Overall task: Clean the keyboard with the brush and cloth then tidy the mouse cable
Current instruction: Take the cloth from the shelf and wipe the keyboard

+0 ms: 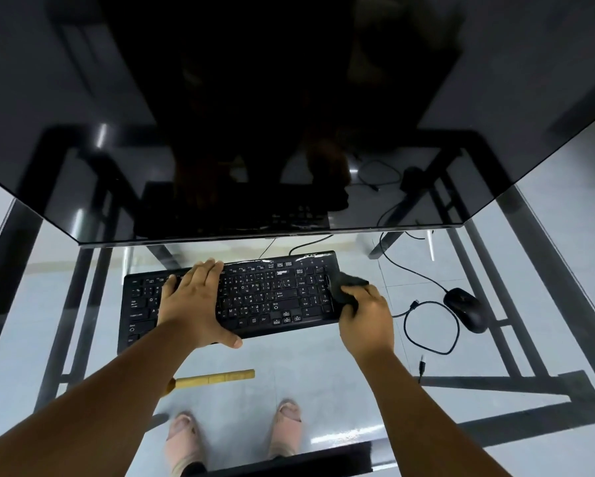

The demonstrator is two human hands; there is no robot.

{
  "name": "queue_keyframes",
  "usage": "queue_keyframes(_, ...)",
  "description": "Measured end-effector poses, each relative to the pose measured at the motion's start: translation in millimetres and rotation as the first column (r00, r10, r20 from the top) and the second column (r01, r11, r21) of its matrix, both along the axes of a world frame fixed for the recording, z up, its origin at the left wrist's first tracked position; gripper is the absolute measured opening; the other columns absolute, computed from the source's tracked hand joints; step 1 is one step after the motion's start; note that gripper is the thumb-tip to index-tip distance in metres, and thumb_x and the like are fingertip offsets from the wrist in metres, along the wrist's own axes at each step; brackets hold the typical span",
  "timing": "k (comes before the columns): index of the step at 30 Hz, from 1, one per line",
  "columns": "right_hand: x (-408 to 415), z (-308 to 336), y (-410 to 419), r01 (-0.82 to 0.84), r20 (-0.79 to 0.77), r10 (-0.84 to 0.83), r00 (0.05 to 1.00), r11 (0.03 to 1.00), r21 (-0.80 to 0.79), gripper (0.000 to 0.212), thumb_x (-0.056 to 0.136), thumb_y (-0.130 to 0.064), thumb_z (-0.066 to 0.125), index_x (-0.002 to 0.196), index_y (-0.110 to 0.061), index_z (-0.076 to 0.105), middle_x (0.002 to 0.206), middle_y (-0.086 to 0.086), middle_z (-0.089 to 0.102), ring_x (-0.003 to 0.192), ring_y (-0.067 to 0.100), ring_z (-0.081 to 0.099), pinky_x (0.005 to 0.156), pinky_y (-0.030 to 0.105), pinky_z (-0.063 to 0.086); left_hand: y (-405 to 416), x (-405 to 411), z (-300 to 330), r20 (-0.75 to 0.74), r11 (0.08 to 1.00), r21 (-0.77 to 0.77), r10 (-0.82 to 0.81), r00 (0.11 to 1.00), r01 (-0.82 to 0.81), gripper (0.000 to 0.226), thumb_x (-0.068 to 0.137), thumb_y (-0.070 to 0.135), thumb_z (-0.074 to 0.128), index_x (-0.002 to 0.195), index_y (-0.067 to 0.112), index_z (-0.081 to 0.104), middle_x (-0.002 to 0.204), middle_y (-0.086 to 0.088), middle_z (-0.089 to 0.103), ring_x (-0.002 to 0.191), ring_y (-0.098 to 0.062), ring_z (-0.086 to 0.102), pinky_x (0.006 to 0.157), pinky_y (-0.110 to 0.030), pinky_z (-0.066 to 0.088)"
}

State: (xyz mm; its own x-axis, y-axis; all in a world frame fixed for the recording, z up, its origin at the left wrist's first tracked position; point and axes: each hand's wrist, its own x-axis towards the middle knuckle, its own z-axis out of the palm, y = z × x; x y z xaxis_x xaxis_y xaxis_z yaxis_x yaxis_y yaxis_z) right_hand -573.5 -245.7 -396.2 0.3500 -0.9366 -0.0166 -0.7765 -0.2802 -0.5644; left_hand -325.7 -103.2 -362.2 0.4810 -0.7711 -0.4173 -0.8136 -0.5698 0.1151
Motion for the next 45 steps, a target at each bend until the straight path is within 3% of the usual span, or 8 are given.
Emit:
queue_keyframes(4,9.9,8.4,-16.7,0.124,0.121,-0.130,0.984,0.991,0.054,0.039,0.085,-0.001,0.050,0.118,-0.014,0.068,0.122,0.003,0.058,0.104,0.026,0.060,0.087,0.027,0.046,1.0,5.2,2.0,0.003,0.998,0.016,-0.062,0.998,0.062,0.147,0.044,0.081,0.072,0.154,0.023,-0.007,0.162,0.005,-0.003,0.149,-0.017,0.001,0.121,-0.047,0.003)
queue_keyframes(9,52.7,11.8,-29.4,-0.072,-0.139,0.076,0.987,0.997,0.030,0.054,0.092,-0.007,0.042,0.144,-0.020,0.046,0.150,-0.007,0.041,0.123,0.028,0.040,0.104,0.028,0.036,11.0,22.1,0.6,0.024,0.992,0.041,-0.123,0.992,0.122,0.149,0.042,0.080,0.071,0.152,0.025,-0.013,0.163,0.004,-0.008,0.150,-0.017,0.000,0.120,-0.048,0.003)
queue_keyframes(14,47.5,13.7,-25.2,-0.274,-0.254,0.259,0.932,0.962,-0.024,0.062,0.087,-0.002,0.044,0.146,-0.023,0.043,0.150,-0.014,0.039,0.123,0.023,0.036,0.097,0.031,0.049,13.7,25.7,0.3,0.020,0.996,0.025,-0.084,0.996,0.084,0.149,0.039,0.080,0.072,0.152,0.031,-0.011,0.163,0.006,-0.005,0.150,-0.016,0.002,0.120,-0.048,0.004)
queue_keyframes(20,62.8,18.3,-34.6,-0.185,-0.306,0.187,0.934,0.982,0.036,0.063,0.087,-0.004,0.047,0.148,-0.018,0.039,0.152,-0.009,0.035,0.129,0.026,0.033,0.104,0.027,0.037,15.6,26.4,-2.0,-0.003,0.998,-0.005,-0.064,0.998,0.064,0.149,0.038,0.077,0.075,0.153,0.031,-0.009,0.163,0.008,-0.004,0.150,-0.014,0.001,0.121,-0.046,0.005)
queue_keyframes(26,67.6,21.0,-16.8,-0.388,-0.284,0.380,0.880,0.921,0.030,0.065,0.086,-0.001,0.045,0.146,-0.025,0.042,0.149,-0.016,0.039,0.124,0.020,0.032,0.097,0.032,0.049,16.8,28.7,-2.9,-0.011,0.998,-0.017,-0.067,0.998,0.066,0.149,0.039,0.076,0.076,0.153,0.030,-0.007,0.162,0.009,-0.002,0.149,-0.013,0.002,0.121,-0.045,0.004)
queue_keyframes(33,73.9,22.4,-26.4,-0.201,-0.278,0.204,0.939,0.979,0.037,0.065,0.085,0.002,0.043,0.146,-0.022,0.042,0.150,-0.013,0.040,0.128,0.025,0.031,0.100,0.030,0.045,14.1,29.9,-1.6,0.001,0.996,-0.012,-0.089,0.996,0.089,0.147,0.042,0.074,0.077,0.153,0.028,-0.008,0.162,0.008,0.002,0.149,-0.014,0.004,0.121,-0.041,0.000)
queue_keyframes(39,70.2,20.3,-14.1,-0.393,-0.276,0.380,0.883,0.919,0.009,0.062,0.086,0.000,0.043,0.143,-0.026,0.047,0.146,-0.016,0.044,0.122,0.019,0.035,0.095,0.031,0.050,15.0,31.1,-4.0,-0.005,0.996,-0.028,-0.086,0.996,0.085,0.151,0.041,0.075,0.077,0.152,0.026,-0.012,0.162,0.007,0.003,0.149,-0.014,0.005,0.121,-0.041,0.000)
queue_keyframes(45,68.3,23.2,-28.3,-0.186,-0.283,0.189,0.940,0.982,0.038,0.065,0.085,0.000,0.042,0.145,-0.026,0.044,0.148,-0.015,0.042,0.126,0.025,0.034,0.094,0.031,0.048,15.4,34.0,-4.0,0.003,0.993,-0.041,-0.115,0.993,0.115,0.152,0.041,0.077,0.075,0.152,0.025,-0.014,0.161,0.006,0.009,0.148,-0.015,0.008,0.121,-0.040,0.000)
